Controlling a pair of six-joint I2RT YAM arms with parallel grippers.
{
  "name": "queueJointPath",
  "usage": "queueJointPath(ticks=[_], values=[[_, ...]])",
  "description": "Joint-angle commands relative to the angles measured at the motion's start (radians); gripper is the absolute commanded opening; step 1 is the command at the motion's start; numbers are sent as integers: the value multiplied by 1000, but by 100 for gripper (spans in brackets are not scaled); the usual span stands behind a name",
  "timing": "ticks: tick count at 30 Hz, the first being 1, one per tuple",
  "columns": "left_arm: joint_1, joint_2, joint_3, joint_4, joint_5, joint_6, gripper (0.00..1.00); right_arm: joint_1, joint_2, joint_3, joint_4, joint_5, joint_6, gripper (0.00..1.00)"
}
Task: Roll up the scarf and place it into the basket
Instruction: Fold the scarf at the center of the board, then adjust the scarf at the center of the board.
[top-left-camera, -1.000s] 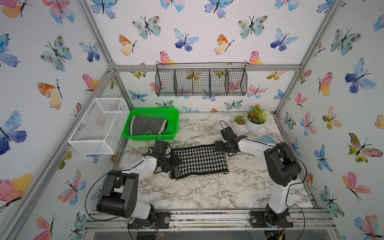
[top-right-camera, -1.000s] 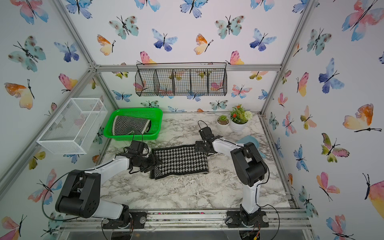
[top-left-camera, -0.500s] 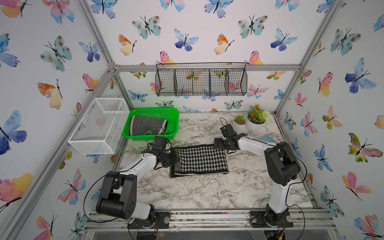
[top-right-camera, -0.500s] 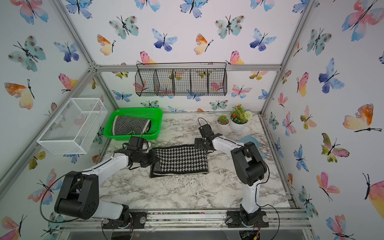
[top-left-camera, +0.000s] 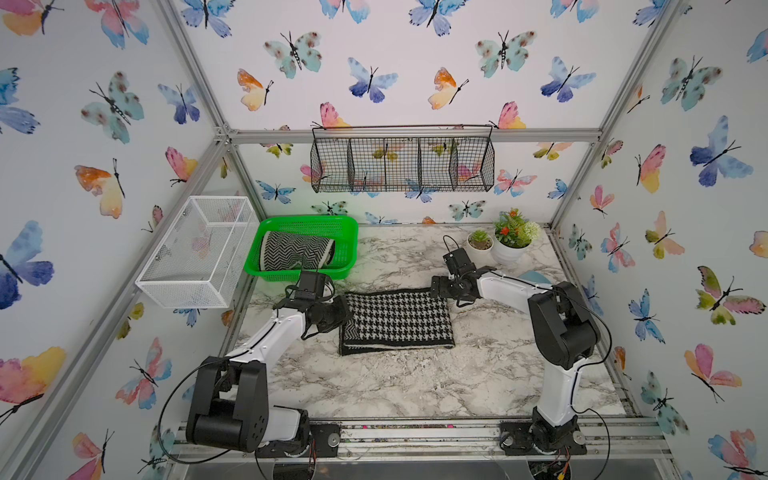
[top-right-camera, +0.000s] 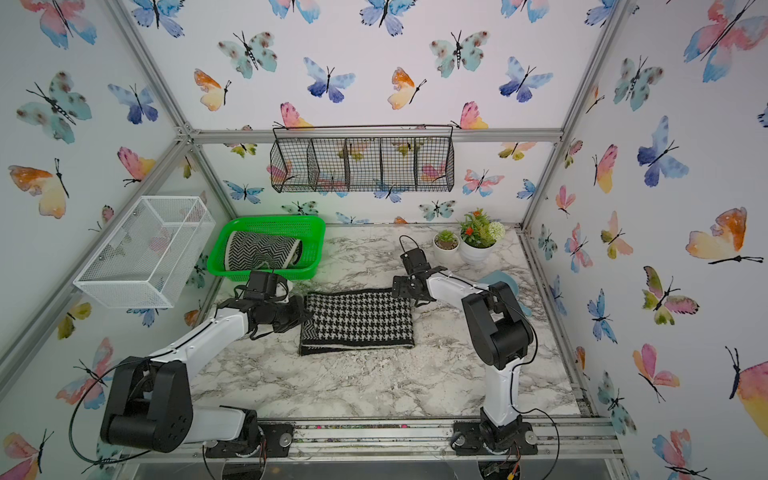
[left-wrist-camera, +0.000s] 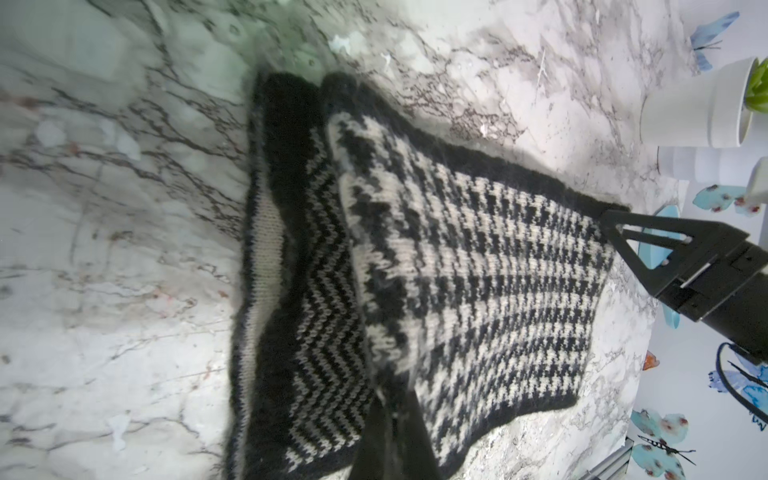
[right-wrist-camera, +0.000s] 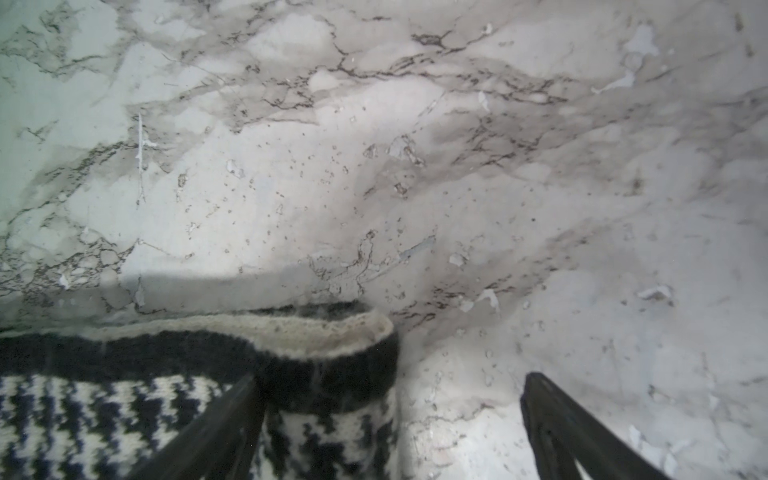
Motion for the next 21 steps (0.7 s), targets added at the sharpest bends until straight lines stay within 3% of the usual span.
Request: queueJointPath(ticks=[1,6,7,9,11,12,14,15,18,21], values=[[24,52,1,-3,-16,53,1,-4,21,-10,2,-8,-2,98],[26,152,5,4,-6,69,15,-4,24,-24,8,-23,6,98],[27,161,7,-5,-18,69,22,-4,26,-27,7,-21,6,98],[28,160,10,-24,-47,69,48,-3,26,-36,4,-13,3,98],[27,132,18,-51,-74,59,67,-4,26,-43,-3,5,-2,99],[25,104,25,-66,-87,46,73,-4,24,-47,-9,15,-4,99],[15,44,47,-90,-92,20,75,-4,17,-57,-15,37,-12,99],[0,15,65,-101,-94,5,100,-3,14,-61,-21,48,-16,99],[-67,-20,128,-105,-60,-29,98,-4,3,-66,-49,77,-28,99],[-134,33,190,-77,-22,-66,98,-3,-20,-95,-62,101,-34,99]])
